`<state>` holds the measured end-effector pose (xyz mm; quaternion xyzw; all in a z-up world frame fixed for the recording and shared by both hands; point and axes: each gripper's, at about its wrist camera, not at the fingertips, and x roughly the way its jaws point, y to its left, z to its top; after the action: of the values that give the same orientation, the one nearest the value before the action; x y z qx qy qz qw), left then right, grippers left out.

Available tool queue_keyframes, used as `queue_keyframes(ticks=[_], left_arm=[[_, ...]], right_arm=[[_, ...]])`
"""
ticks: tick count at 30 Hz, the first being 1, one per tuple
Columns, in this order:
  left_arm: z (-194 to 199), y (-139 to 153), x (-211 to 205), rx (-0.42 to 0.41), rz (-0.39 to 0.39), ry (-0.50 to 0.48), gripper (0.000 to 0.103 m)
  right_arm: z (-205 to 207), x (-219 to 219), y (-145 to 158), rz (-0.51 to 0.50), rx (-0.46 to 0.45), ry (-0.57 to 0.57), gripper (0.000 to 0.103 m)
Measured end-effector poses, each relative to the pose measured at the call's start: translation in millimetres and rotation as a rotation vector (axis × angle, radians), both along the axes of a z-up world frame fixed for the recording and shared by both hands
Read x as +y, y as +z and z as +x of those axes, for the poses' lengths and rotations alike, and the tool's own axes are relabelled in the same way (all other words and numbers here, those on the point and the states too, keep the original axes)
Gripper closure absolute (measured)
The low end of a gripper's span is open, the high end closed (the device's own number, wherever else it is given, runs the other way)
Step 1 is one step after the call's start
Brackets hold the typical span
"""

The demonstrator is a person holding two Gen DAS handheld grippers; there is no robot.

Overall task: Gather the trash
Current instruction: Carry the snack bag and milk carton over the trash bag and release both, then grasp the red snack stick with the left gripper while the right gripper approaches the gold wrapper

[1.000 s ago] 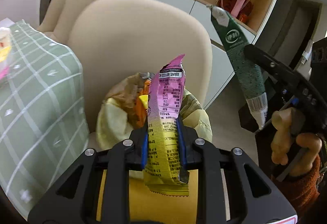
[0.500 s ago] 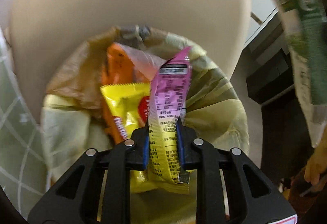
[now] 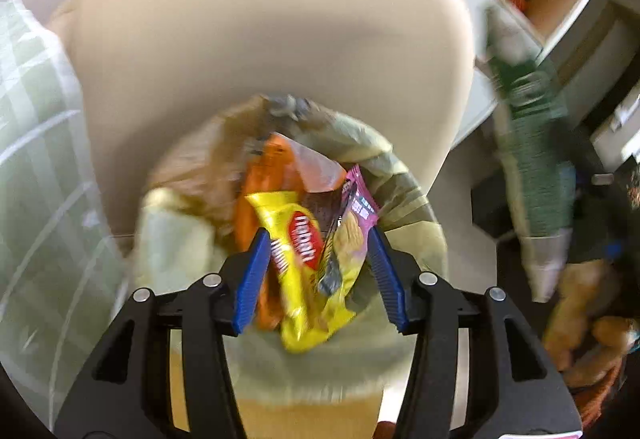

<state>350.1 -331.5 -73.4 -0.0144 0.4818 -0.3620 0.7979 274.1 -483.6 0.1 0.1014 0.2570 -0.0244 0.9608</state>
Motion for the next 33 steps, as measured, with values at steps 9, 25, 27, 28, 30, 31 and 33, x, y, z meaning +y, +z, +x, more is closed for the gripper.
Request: queue_keyframes(ticks=[9, 25, 27, 28, 30, 31, 33], left_arm=[[-47, 50, 85, -0.119, -0.023, 0.105, 0.049], [-68, 70, 154, -0.216, -0.060, 0.190, 0.049], [-70, 73, 163, -0.221, -0.058, 0.210, 0.049], [-70, 75, 168, -0.225, -0.056, 0.224, 0.049], [-72, 79, 182, -0.225, -0.061, 0.254, 0.049], [-72, 81, 187, -0.225, -0.063, 0.265, 0.049], [-74, 84, 204, -0.233, -0.057, 0.292, 0.046]], right_arm=[[53, 60, -28, -0.089, 0.029, 0.089, 0.051], [69, 56, -100, -0.006, 0.333, 0.091, 0.051], [69, 57, -103, -0.008, 0.346, 0.081, 0.051], [68, 58, -104, -0.007, 0.350, 0.079, 0.051], [66, 56, -104, 0.005, 0.347, 0.077, 0.051], [65, 56, -104, 0.015, 0.346, 0.076, 0.051], [57, 55, -98, 0.037, 0.317, 0.069, 0.051]])
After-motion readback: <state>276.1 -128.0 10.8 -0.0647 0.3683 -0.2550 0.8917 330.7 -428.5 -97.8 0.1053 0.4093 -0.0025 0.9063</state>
